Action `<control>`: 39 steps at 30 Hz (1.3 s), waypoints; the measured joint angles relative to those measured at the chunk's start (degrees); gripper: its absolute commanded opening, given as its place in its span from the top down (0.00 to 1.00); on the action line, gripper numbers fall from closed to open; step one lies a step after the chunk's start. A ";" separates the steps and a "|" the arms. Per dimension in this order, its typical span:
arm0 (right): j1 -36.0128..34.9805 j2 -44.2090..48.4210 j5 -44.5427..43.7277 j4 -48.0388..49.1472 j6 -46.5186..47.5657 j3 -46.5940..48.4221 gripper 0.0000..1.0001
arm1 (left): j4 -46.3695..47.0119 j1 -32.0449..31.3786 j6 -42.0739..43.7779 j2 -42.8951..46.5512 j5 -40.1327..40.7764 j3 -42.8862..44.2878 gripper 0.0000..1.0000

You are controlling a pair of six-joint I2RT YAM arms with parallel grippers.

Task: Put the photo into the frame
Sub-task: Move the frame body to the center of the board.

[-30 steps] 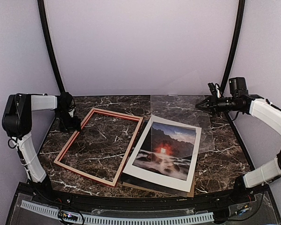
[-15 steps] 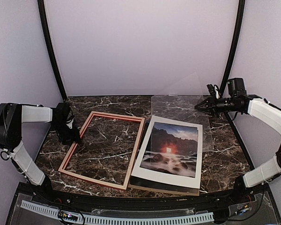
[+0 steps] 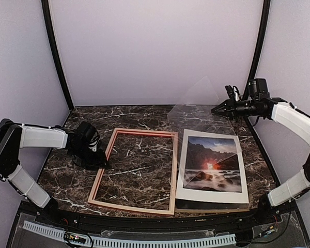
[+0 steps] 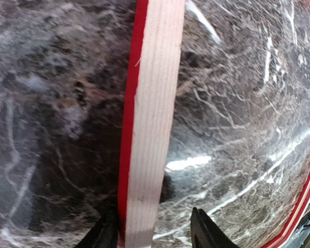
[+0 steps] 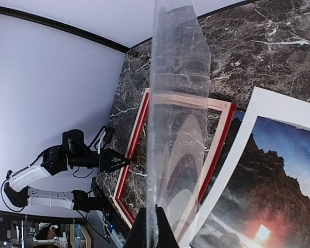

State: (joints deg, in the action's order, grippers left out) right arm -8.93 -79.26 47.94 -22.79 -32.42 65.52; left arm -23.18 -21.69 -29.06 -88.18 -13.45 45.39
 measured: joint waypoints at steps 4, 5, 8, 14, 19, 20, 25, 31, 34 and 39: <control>-2.16 -0.48 -0.68 0.09 -1.86 2.34 1.00 | 0.52 -1.77 -2.60 2.12 -2.56 -1.27 0.45; -2.89 -0.63 -1.09 0.13 -2.36 2.99 1.00 | 0.35 -1.79 -2.97 3.04 -2.84 -1.29 0.44; -5.35 -1.16 -2.84 0.42 -3.98 5.38 1.00 | 0.13 -1.70 -3.23 6.03 -3.06 -0.90 0.35; -12.79 -1.97 -7.32 4.22 -8.79 9.20 1.00 | -1.05 0.55 -1.99 7.32 -0.74 2.36 0.28; -22.34 -6.19 -10.88 10.19 -14.78 11.58 1.00 | -1.79 8.52 -0.90 10.32 0.92 3.06 0.22; -24.09 -7.43 -11.56 11.04 -15.56 12.35 1.00 | -1.97 10.25 -0.52 11.10 1.53 3.63 0.21; -32.74 -14.27 -16.20 19.32 -21.99 14.43 1.00 | -2.58 16.11 1.29 14.80 4.81 8.66 0.18; -39.17 -20.02 -21.20 34.14 -31.78 7.39 1.00 | -3.85 18.29 3.91 16.39 9.81 11.74 0.05; -41.31 -24.02 -23.93 40.00 -35.87 3.80 1.00 | -3.96 18.32 5.11 16.39 11.74 12.33 0.01; -42.66 -25.31 -29.75 43.52 -39.63 -4.20 1.00 | -3.78 18.32 5.73 16.15 11.47 12.07 0.01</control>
State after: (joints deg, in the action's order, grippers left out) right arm -51.59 -104.57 18.20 20.73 -72.05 61.32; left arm -26.96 -3.38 -23.33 -72.03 -1.98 57.45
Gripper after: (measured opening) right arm 0.005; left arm 0.989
